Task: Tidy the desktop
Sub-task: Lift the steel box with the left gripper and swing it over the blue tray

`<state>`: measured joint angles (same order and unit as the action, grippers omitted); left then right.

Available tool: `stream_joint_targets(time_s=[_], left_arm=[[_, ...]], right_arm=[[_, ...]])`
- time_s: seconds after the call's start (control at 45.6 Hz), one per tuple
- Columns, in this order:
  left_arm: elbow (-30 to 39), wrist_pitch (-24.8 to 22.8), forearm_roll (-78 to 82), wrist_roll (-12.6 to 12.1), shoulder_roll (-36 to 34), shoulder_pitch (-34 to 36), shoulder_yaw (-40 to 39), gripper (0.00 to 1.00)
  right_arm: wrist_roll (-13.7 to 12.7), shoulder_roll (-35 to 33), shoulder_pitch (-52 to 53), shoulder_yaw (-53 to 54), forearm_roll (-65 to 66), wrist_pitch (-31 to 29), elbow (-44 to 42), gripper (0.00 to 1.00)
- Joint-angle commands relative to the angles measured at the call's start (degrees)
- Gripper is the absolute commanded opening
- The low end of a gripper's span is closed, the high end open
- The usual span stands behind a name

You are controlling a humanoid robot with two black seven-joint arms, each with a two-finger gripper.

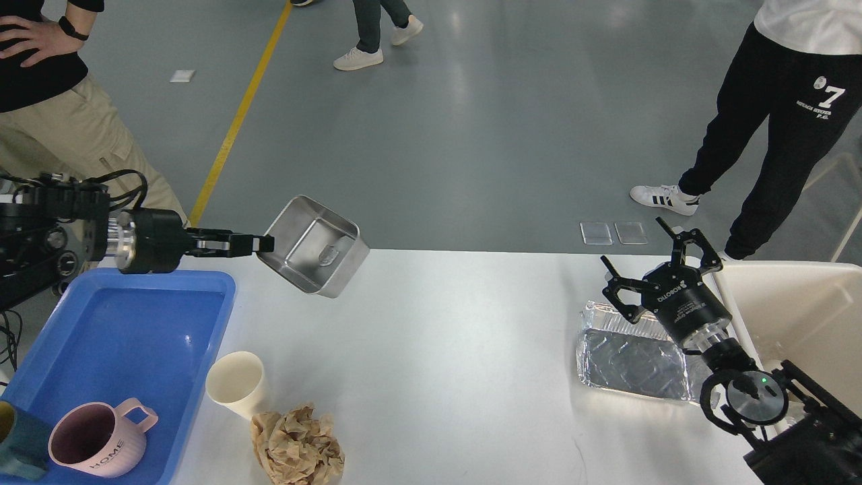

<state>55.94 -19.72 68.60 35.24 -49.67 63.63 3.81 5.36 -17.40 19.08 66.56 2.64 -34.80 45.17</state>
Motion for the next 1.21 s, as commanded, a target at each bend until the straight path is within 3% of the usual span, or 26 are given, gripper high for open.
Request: stream_joint_targets(time_s=[0.0, 0.132, 0.417, 0.636, 0.899, 1.184], left_arm=[[0.4, 1.1, -1.2, 0.0, -5.3, -6.1, -5.2, 0.04], [0.4, 7.0, -1.5, -0.2, -10.1, -14.5, -8.5, 0.04], [0.3, 9.1, -10.0, 0.0, -19.8, -18.2, -9.1, 0.04], [-0.6, 15.6, -10.5, -1.1, -22.2, -24.8, -8.6, 0.04], [-4.8, 22.3, -11.4, -3.8, -21.7, -30.3, -8.4, 0.04], [-20.6, 22.4, -11.9, -4.7, -13.7, -30.5, -8.1, 0.04]], right_arm=[[0.0, 0.0, 0.0, 0.0, 0.0, 0.0, 0.0, 1.00], [0.0, -0.1, 0.3, 0.1, 0.0, 0.0, 0.2, 1.00], [0.0, -0.1, 0.8, -0.1, 0.1, 0.0, 0.1, 1.00], [0.0, -0.1, 0.8, -0.1, 0.1, -0.1, 0.1, 1.00], [0.0, 0.0, 0.8, -0.1, 0.0, -0.1, 0.4, 1.00], [0.0, -0.1, 0.6, -0.1, 0.1, -0.1, 0.5, 1.00]])
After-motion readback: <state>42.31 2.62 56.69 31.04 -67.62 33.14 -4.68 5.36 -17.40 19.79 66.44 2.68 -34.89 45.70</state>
